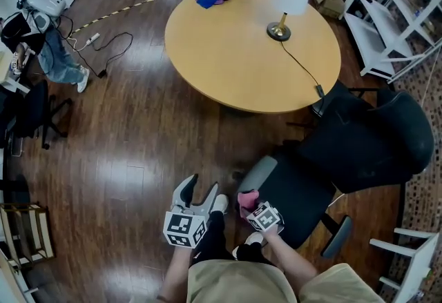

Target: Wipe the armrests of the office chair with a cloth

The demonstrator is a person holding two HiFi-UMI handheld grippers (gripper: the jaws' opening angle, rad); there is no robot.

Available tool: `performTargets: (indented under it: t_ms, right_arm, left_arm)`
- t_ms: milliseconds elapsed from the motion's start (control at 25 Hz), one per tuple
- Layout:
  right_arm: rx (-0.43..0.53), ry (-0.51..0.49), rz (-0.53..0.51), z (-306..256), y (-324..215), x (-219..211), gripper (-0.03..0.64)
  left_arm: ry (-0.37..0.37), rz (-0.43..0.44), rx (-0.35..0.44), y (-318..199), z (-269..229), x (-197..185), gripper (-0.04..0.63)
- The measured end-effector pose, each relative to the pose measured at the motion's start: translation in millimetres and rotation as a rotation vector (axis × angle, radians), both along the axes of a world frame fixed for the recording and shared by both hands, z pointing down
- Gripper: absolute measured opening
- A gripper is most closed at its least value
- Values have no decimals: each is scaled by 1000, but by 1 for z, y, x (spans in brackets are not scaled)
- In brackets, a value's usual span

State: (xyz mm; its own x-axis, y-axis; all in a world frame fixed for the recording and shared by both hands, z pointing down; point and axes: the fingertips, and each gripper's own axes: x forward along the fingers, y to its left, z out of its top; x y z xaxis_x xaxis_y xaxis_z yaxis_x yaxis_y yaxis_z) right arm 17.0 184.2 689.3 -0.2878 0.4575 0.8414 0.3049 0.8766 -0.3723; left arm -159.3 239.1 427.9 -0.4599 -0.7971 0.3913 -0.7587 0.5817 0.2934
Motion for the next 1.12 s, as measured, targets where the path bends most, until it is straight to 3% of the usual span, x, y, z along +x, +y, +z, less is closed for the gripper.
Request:
performTargets:
  t_ms: [160,320,520,680,1000,1120]
  right_arm:
    - [-29,-14,-143,-2,32,-6,64]
    - [10,1,-157,6,35,-31,64]
    - [130,-47,-296,8,26,-81,64]
    - [211,-23,-280,13,-15,-114,64]
    - [426,-17,-211,13,-156,-166,64]
    - [434,30,-192,15,-193,-164,64]
  left_arm:
    - [-2,-22,12,5,-2,-8,244]
    - [-12,-38,23,8,-7,-15,244]
    - [-5,-56,19,15,-4,-21,244]
    - [10,-60,11,19,2,-22,244]
    - [16,-41,2,9,11,-37,244]
    - [17,-26,-7,4,12,-39,244]
